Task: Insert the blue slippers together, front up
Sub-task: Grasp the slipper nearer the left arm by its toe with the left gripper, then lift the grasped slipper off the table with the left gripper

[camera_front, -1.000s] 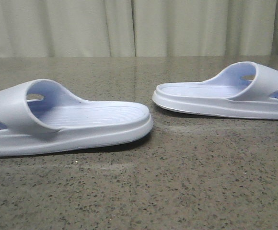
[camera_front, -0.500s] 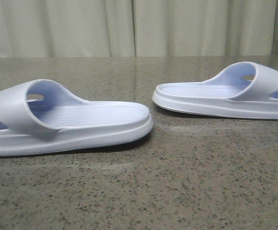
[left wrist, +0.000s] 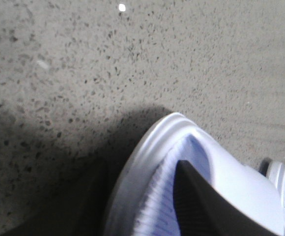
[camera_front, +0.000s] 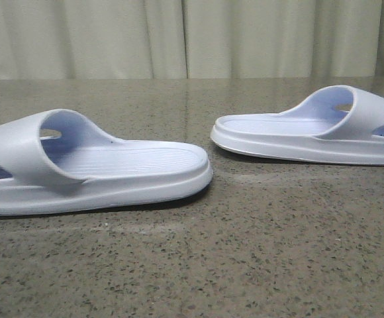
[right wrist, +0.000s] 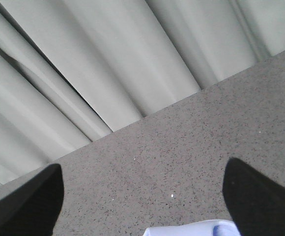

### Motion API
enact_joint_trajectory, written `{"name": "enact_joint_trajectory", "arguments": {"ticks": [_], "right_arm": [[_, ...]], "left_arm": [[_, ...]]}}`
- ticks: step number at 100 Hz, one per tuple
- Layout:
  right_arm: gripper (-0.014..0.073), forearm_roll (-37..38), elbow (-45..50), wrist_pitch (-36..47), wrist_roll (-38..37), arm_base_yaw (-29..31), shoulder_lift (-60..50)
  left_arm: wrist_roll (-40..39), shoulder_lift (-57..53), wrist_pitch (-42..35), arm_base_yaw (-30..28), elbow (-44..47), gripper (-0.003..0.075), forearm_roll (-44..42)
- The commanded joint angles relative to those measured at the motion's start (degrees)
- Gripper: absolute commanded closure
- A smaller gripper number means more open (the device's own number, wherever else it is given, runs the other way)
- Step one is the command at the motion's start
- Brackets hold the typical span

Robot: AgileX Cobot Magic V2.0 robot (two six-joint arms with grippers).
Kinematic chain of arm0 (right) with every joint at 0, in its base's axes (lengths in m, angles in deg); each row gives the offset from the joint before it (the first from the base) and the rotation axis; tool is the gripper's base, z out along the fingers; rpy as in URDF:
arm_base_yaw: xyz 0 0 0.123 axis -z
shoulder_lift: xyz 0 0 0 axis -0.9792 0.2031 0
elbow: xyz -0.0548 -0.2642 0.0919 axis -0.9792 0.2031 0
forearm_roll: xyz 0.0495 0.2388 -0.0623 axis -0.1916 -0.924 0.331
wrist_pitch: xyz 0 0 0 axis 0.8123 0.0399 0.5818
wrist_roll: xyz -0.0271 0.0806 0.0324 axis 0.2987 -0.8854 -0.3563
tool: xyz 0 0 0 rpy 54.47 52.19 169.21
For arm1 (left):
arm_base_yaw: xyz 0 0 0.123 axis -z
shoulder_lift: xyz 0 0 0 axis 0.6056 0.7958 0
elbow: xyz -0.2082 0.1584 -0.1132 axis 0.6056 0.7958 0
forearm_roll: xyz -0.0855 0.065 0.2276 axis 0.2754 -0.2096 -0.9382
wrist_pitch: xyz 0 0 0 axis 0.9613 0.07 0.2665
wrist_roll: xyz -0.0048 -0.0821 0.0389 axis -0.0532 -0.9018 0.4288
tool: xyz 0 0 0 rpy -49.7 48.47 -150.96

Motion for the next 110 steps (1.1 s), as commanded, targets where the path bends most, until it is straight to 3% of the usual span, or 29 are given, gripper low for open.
{"name": "enact_joint_trajectory", "arguments": {"ticks": [1, 23, 46, 67, 110], "right_arm": [[0.0014, -0.2, -2.1, 4.7, 0.3, -0.1, 0.2], [0.0014, -0.2, -2.1, 4.7, 0.3, -0.1, 0.2], [0.0014, -0.2, -2.1, 4.7, 0.3, -0.1, 0.2], [0.0014, -0.2, -2.1, 4.9, 0.3, -0.1, 0.2], [0.0014, -0.2, -2.1, 5.5, 0.3, -0.1, 0.2]], "left_arm": [[0.2, -0.2, 0.4, 0.6, -1.0, 0.0538, 0.5], [1.8, -0.2, 0.2, 0.6, -1.0, 0.0705, -0.4], [7.8, -0.2, -1.8, 0.6, -1.0, 0.0704, 1.6], [19.0, -0.3, -0.9, 0.6, -1.0, 0.0704, 13.0], [40.0, -0.3, 11.4, 0.6, -1.1, 0.0704, 39.6]]}}
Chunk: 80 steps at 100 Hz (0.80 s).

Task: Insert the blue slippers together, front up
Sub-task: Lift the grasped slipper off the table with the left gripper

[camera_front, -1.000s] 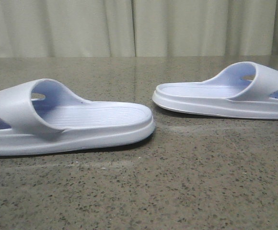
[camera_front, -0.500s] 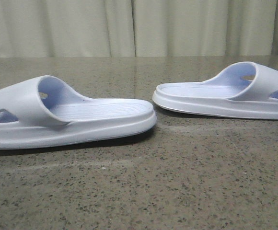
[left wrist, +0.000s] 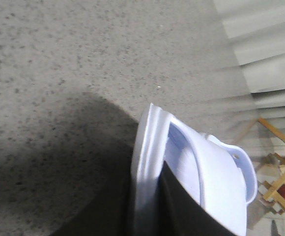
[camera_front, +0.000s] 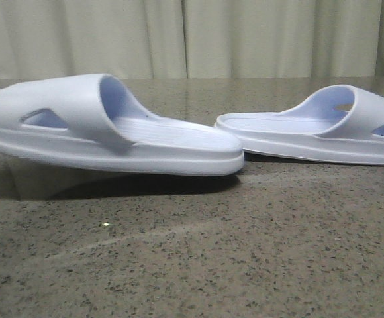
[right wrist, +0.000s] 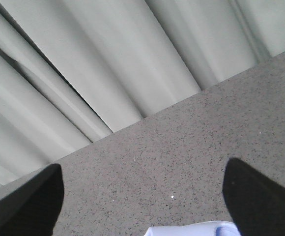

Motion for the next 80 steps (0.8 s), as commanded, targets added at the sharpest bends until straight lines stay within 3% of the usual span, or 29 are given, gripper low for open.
{"name": "enact_joint_trajectory", "arguments": {"ticks": [1, 16, 41, 66, 80], "right_arm": [[0.0014, -0.2, -2.1, 5.2, 0.3, -0.1, 0.2], [0.0014, -0.2, -2.1, 5.5, 0.3, -0.1, 0.2], [0.0014, -1.3, -2.1, 5.4, 0.3, 0.0, 1.3], [0.0018, -12.3, -2.1, 1.1, -0.1, 4.3, 7.8], [0.0077, -18.7, -2.1, -0.2, -0.1, 8.7, 10.6]], "left_arm": [[3.6, -0.5, 5.3, 0.6, -1.5, 0.0704, 8.1], [5.5, -1.3, 9.7, 0.6, -1.5, 0.0704, 12.0], [5.5, -5.6, 10.2, -1.8, -1.5, 0.0704, 12.4], [5.1, -6.2, 14.7, -5.1, -1.5, 0.0705, 12.1], [5.1, -6.2, 14.9, -5.1, -1.5, 0.0705, 11.5]]}}
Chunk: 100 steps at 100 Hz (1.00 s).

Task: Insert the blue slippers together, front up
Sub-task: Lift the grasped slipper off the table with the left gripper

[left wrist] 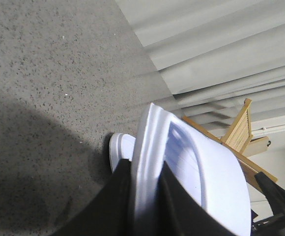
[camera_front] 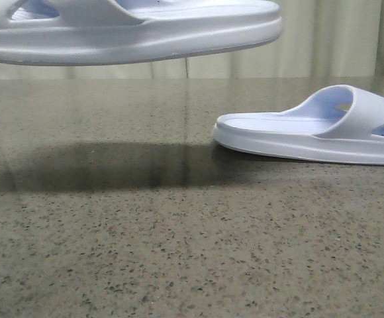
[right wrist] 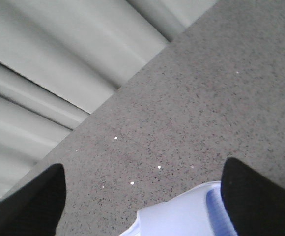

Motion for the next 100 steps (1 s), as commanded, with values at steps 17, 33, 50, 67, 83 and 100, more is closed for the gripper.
{"name": "enact_joint_trajectory", "arguments": {"ticks": [17, 33, 50, 67, 83, 100], "right_arm": [[0.012, -7.0, -2.1, -0.3, 0.0, 4.6, 3.3], [0.012, -8.2, -1.8, -1.8, 0.0, 4.6, 5.7], [0.012, -10.5, 0.4, -1.8, 0.0, 4.6, 8.5], [0.012, -11.3, 2.4, -2.4, 0.0, 4.6, 10.5], [0.012, -11.4, 3.5, -2.4, 0.0, 4.6, 11.5], [0.012, -11.4, 5.3, -2.0, 0.0, 4.6, 12.7]], "left_arm": [[-0.5, -0.7, 3.3, -0.2, -1.5, 0.0705, 2.7], [-0.5, -0.5, 3.3, -0.2, -1.5, 0.0705, 2.3], [-0.5, -0.5, 3.0, -0.2, -1.5, 0.0705, 2.3], [-0.5, -0.5, 2.8, -0.2, -1.5, 0.0705, 1.7], [-0.5, -0.5, 2.4, -0.2, -1.5, 0.0705, 1.5], [-0.5, -0.5, 2.4, -0.2, -1.5, 0.0705, 1.4]]}}
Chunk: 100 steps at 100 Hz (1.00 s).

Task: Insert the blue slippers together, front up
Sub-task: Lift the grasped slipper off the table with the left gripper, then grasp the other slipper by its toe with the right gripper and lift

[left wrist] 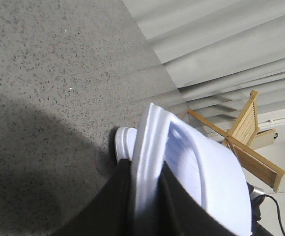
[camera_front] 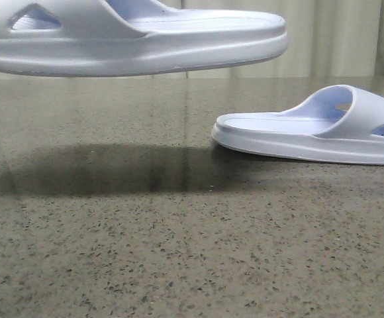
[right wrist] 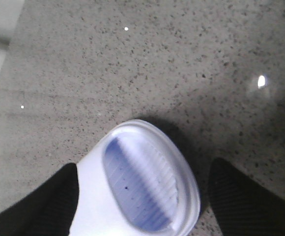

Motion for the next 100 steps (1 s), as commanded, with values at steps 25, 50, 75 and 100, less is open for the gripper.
{"name": "enact_joint_trajectory", "arguments": {"ticks": [25, 50, 75, 100], "right_arm": [[0.012, -1.3, 0.5, 3.0, 0.3, 0.2, 1.9], [0.0121, -2.1, 0.5, 3.5, 0.3, 0.0, 4.0], [0.0207, -3.0, 0.5, 3.8, 1.1, -0.8, 5.7], [0.0224, -5.0, 0.2, 5.6, 2.2, -4.9, 8.8]], "left_arm": [[-0.5, -0.5, 2.3, -0.2, -1.5, 0.0705, 3.0], [-0.5, -0.5, 2.3, -0.2, -1.5, 0.0705, 2.9], [-0.5, -0.5, 2.2, -0.2, -1.5, 0.0705, 2.8], [-0.5, -0.5, 2.2, -0.2, -1.5, 0.0705, 2.7]]}}
